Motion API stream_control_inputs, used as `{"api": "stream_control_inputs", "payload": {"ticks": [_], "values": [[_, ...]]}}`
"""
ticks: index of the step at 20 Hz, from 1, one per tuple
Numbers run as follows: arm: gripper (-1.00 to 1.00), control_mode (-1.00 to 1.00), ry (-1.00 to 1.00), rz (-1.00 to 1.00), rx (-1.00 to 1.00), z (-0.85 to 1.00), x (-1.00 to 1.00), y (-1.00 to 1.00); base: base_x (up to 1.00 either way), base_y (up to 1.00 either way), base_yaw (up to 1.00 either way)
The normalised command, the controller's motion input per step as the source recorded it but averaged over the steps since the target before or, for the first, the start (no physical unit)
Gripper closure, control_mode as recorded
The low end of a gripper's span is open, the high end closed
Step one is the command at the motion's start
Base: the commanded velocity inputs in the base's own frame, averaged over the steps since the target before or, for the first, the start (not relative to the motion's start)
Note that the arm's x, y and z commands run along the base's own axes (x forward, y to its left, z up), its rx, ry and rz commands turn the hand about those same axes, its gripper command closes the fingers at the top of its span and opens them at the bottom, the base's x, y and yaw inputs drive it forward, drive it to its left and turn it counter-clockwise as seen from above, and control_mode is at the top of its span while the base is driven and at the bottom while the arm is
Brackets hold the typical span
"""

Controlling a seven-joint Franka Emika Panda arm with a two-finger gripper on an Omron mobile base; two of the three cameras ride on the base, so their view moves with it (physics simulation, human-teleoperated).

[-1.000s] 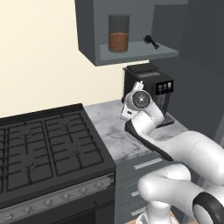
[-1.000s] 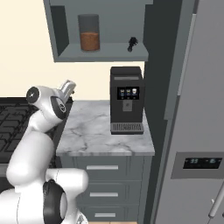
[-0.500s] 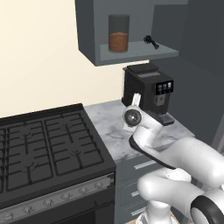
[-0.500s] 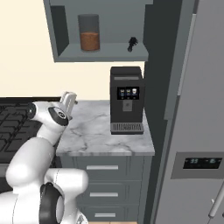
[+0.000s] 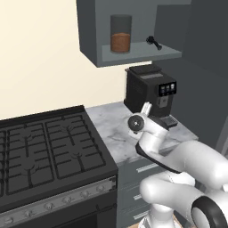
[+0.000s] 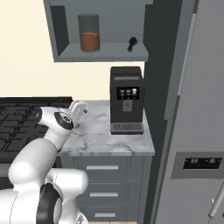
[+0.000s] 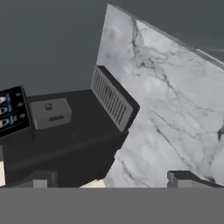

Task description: Pick the jar and candle from the dining table and place them in the open cabinet. Close the cabinet after placing the objects.

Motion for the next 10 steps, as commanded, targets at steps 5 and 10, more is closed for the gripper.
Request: {"api": "stream_control_inputs", "payload": {"ticks": [5, 10], "values": [[-1.0, -1.0, 0.08, -0.16, 0.19, -0.03, 0.0, -0.06, 0.0, 0.0, 0.0], [-1.0, -1.0, 0.08, -0.12, 0.25, -0.01, -0.02, -0.17, 0.0, 0.0, 0.0]]}}
